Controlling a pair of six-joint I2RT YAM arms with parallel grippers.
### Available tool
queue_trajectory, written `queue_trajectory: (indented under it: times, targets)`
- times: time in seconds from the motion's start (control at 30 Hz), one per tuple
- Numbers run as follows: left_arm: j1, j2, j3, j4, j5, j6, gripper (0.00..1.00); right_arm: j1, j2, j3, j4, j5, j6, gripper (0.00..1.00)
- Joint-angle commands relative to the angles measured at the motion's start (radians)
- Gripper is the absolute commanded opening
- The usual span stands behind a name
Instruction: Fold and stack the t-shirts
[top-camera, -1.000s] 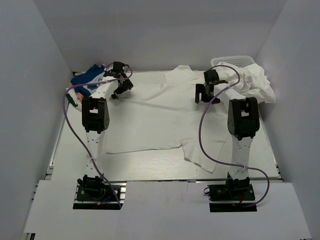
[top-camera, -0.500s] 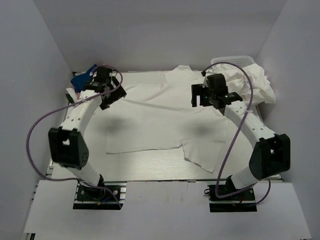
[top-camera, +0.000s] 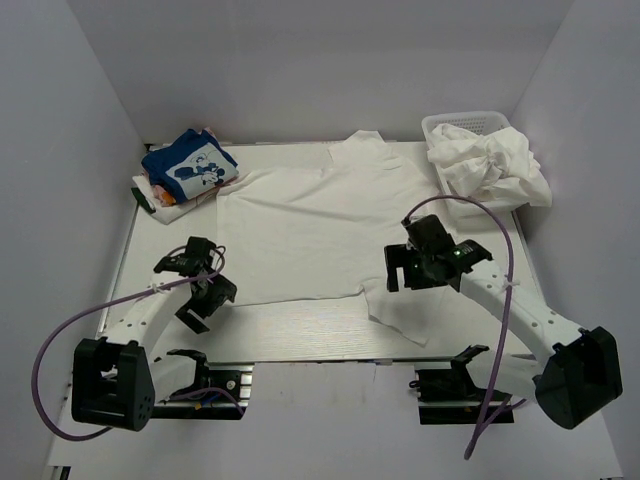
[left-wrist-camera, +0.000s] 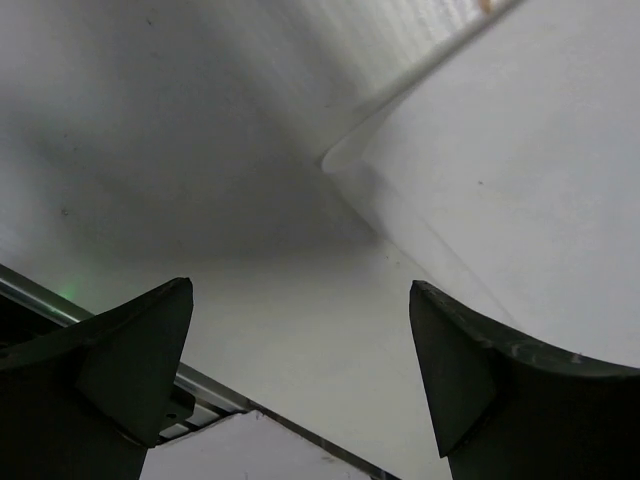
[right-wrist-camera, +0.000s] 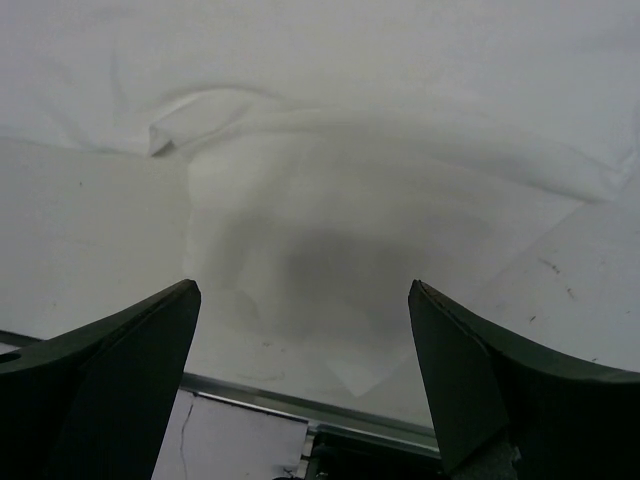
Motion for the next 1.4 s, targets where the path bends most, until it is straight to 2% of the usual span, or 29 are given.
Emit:
queue_trajectory:
  times: [0.0, 0.13, 0.23, 0.53, 0.57, 0.63, 0.67, 0.77, 0.8, 0.9, 1.0, 1.1, 1.13, 1.23, 1.27, 1.37]
  targets:
    - [0.004, -0.021, -0.047, 0.064, 0.001, -0.083, 0.98, 0.063, -0.024, -0.02, -0.081, -0.006, 0.092, 0.9]
    - [0.004, 0.008, -0.081, 0.165, -0.043, -0.136, 0.84, 0.109, -0.058, -0.083, -0.087, -0.009, 0.18, 0.9]
    - [0.004, 0.05, -0.061, 0.188, -0.07, -0.161, 0.79, 0.152, -0.059, -0.095, -0.118, -0.006, 0.224, 0.9]
    - [0.004, 0.071, 0.0, 0.178, -0.166, -0.181, 0.77, 0.219, -0.05, -0.141, -0.152, 0.014, 0.318, 0.9]
    - [0.004, 0.082, -0.01, 0.206, -0.166, -0.181, 0.74, 0.227, -0.05, -0.146, -0.155, 0.021, 0.325, 0.9]
    - [0.004, 0.12, -0.011, 0.216, -0.166, -0.181, 0.65, 0.23, -0.049, -0.178, -0.115, 0.034, 0.339, 0.9]
    - [0.004, 0.136, -0.02, 0.216, -0.166, -0.181, 0.54, 0.23, -0.039, -0.187, -0.104, 0.031, 0.339, 0.9]
    - [0.004, 0.188, -0.02, 0.225, -0.175, -0.19, 0.31, 0.239, 0.026, -0.21, -0.048, 0.006, 0.319, 0.9]
    - [0.004, 0.188, -0.02, 0.225, -0.175, -0.19, 0.18, 0.241, 0.06, -0.206, -0.042, 0.044, 0.322, 0.9]
    - [0.004, 0.2, -0.02, 0.214, -0.175, -0.19, 0.01, 0.239, 0.109, -0.207, 0.014, 0.096, 0.336, 0.89]
    - [0.004, 0.191, -0.02, 0.184, -0.166, -0.19, 0.0, 0.239, 0.161, -0.227, 0.026, 0.11, 0.359, 0.7]
    - [0.004, 0.136, -0.02, 0.144, -0.166, -0.19, 0.0, 0.241, 0.157, -0.25, -0.011, 0.11, 0.399, 0.07]
    - [0.004, 0.122, -0.02, 0.135, -0.166, -0.19, 0.0, 0.239, 0.139, -0.266, -0.024, 0.101, 0.436, 0.0]
    - [0.004, 0.069, -0.029, 0.092, -0.154, -0.19, 0.0, 0.245, 0.083, -0.273, -0.089, 0.035, 0.436, 0.0]
    - [0.004, 0.056, -0.029, 0.076, -0.142, -0.19, 0.0, 0.25, 0.039, -0.245, -0.109, -0.05, 0.439, 0.0]
    - [-0.005, -0.003, -0.05, 0.012, -0.129, -0.19, 0.0, 0.281, -0.042, -0.171, -0.251, -0.143, 0.482, 0.0]
